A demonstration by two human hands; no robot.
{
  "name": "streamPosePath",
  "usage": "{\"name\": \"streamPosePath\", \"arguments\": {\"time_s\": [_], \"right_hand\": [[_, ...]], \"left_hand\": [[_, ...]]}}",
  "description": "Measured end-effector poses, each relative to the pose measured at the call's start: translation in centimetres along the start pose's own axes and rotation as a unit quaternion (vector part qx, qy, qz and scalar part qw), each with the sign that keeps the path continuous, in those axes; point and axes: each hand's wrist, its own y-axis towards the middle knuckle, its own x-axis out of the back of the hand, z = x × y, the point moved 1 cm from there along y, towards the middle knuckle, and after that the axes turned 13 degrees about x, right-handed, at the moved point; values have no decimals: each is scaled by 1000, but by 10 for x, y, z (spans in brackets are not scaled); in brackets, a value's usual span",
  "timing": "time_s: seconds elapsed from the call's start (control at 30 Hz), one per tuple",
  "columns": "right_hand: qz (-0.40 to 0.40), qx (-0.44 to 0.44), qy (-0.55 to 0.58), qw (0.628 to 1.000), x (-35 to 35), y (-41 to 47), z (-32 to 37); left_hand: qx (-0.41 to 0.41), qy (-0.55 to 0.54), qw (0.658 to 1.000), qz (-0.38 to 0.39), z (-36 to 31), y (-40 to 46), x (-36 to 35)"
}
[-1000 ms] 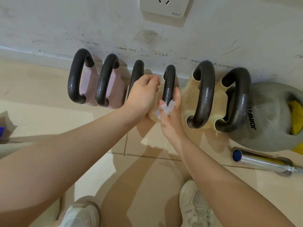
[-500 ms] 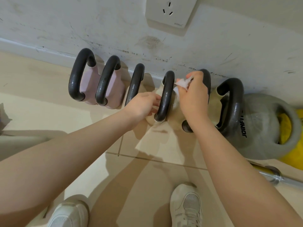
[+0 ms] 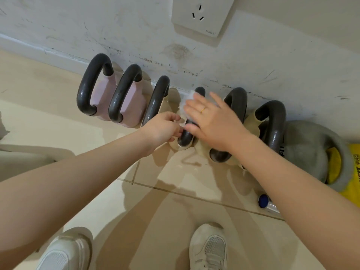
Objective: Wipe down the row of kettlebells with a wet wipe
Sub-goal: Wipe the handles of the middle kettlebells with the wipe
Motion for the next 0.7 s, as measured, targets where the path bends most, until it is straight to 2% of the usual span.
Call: {"name": "streamPosePath", "arguments": {"time_s": [0.07,0.17,0.2,0.33,0.43,0.53,0.67,0.7], "right_hand": [[24,-19,16,999,9,10,-11],[40,106,-5,994,2,14,-2],[46,121,-1,992,3,15,-4],[79,29,87,993,19,37,-38],[96,62,115,987,18,40,-40],[66,96,127,985,16,36,-44],[26,5,174,984,16,44,-58],[26,5,187,982,14,45,-55]], "left_hand": [[-4,-14,1000,-7,0,-1,1],[-9,29,999,-14,1,-1,5],[-11,35,999,-9,-2,-3,6],[9,47,999,-9,-14,-1,1],[23,47,999,3,-27,3,-10],[6,44,999,6,-36,12,-18],[2,85,996,-4,-33,11,-16],[1,85,996,-8,-29,11,-14]]}}
